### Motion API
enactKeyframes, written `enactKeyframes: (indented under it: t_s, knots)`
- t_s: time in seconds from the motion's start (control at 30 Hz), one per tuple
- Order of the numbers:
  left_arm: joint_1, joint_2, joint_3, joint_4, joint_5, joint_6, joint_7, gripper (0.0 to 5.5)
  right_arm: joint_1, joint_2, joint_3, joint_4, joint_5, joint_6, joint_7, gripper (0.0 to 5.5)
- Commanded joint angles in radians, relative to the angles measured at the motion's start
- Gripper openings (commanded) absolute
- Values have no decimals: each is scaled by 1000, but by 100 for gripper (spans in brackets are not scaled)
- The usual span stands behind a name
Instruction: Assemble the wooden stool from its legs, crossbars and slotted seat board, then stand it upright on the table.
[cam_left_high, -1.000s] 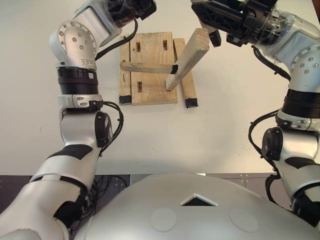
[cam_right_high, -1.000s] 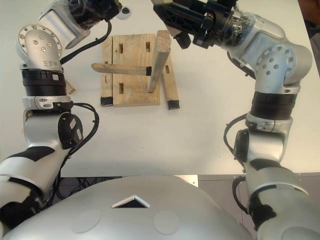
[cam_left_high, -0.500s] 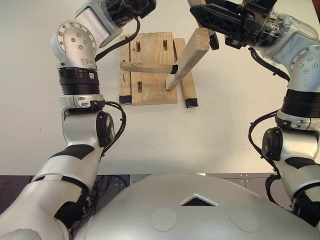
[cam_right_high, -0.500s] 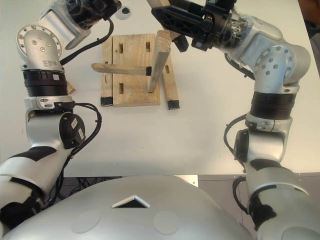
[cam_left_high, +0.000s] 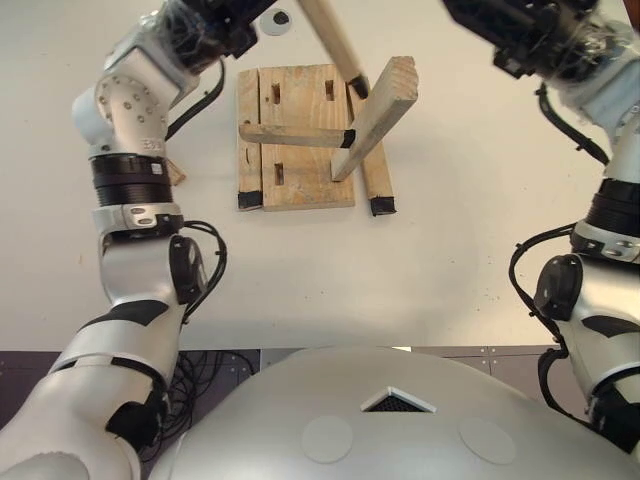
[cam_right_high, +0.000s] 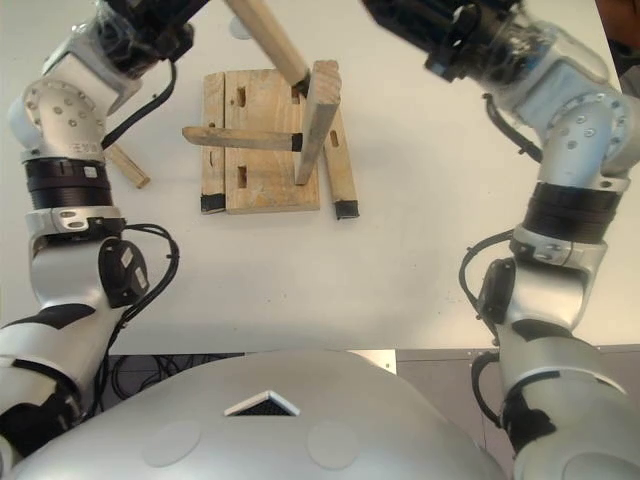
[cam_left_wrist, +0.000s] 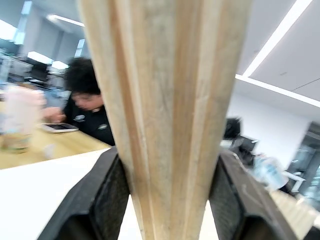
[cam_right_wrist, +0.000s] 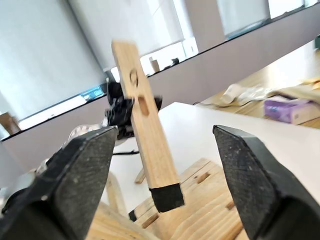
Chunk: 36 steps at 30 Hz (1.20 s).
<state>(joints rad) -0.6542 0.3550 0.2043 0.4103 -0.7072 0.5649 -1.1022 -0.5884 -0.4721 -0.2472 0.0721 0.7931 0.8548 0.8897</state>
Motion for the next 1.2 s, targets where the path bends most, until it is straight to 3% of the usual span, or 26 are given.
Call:
enactKeyframes:
  t_s: [0.03,0.3,0.7,1.2]
  knots:
    - [118,97,20,-19,32,-30,-63,207,45,-13,-41,5,3,-19,-28,349]
    - [246,185,26,-57,48,-52,-149,207,65,-4,-40,43,-27,-69,-68,349]
    - [304,177,-17,-46,110,-140,-173,207,55,0,-24,65,-25,-87,-78,349]
    - [396,293,-186,-46,286,-478,-315,207,71,-2,-12,90,-47,-111,-77,349]
